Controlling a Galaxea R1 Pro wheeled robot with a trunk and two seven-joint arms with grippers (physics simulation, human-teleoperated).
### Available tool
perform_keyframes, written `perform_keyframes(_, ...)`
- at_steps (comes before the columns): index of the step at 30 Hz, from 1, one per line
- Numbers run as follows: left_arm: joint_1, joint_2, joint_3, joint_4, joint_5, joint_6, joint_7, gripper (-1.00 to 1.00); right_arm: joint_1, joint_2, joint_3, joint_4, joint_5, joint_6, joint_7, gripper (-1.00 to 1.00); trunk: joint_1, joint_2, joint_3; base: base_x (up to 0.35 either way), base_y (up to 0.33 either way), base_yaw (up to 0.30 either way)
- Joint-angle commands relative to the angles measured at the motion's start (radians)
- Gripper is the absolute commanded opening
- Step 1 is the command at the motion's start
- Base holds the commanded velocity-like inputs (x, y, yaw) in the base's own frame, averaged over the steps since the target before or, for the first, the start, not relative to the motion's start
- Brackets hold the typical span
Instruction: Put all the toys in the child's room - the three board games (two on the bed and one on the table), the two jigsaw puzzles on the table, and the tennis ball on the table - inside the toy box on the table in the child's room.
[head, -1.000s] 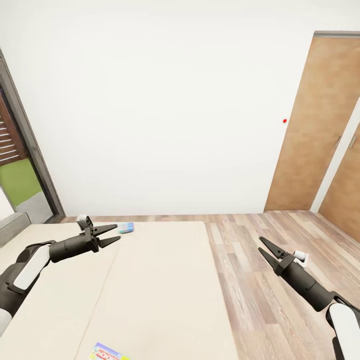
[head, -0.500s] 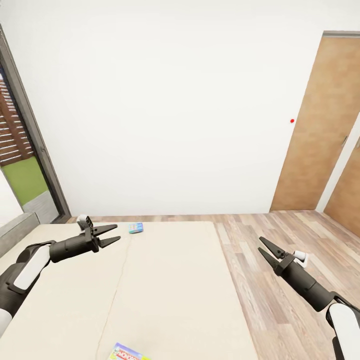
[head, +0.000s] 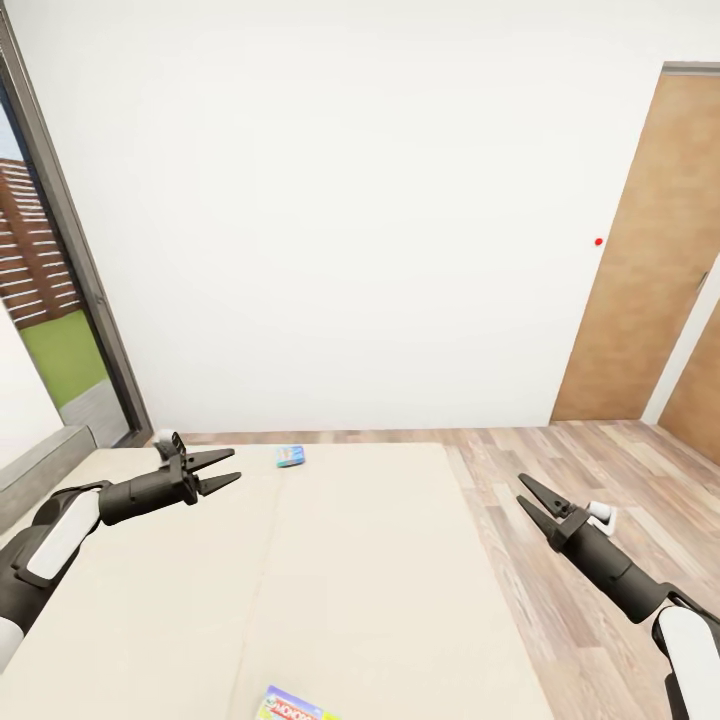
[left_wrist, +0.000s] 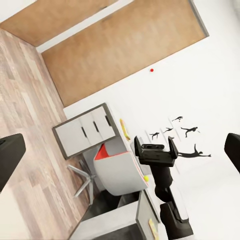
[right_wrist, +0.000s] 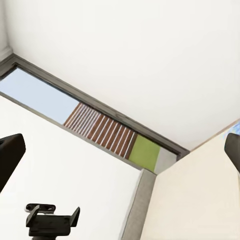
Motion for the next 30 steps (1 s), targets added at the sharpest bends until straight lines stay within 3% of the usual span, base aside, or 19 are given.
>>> perform_keyframes(1,-0.001,0.001,-0.002,0.001,0.003,0.004,-0.003,1.0,-0.001,0.0,-0.001,0.0,-0.001,0.006,0.0,1.0,0.001,-0.002,-0.002,0.0,0.21,0.0)
perform_keyframes(9,-0.001,0.0,-0.003,0.001,0.003,0.004,-0.002,1.0,-0.001,-0.002,-0.001,-0.001,0.003,0.009,-0.013,1.0,0.001,-0.002,-0.002,0.0,0.188,0.0)
perform_keyframes(14,-0.001,0.0,-0.003,0.001,0.002,0.003,0.001,1.0,-0.001,-0.004,-0.001,-0.01,0.012,0.013,-0.075,1.0,0.001,-0.002,-0.002,0.0,0.072,0.0)
perform_keyframes(22,-0.001,-0.007,-0.009,0.004,-0.009,0.003,0.04,1.0,-0.001,-0.007,0.007,-0.007,0.039,0.018,-0.31,1.0,0.001,-0.002,-0.002,0.0,0.016,0.0)
perform_keyframes(26,-0.003,-0.015,-0.008,0.013,-0.05,0.003,0.123,1.0,-0.001,-0.006,0.019,-0.006,0.042,0.024,-0.418,1.0,0.001,-0.002,-0.002,0.0,0.003,0.0)
perform_keyframes(30,-0.009,-0.052,-0.004,0.021,-0.102,0.003,0.242,1.0,-0.005,-0.007,0.036,-0.005,0.043,0.033,-0.508,1.0,0.001,-0.002,-0.002,0.0,0.001,0.0)
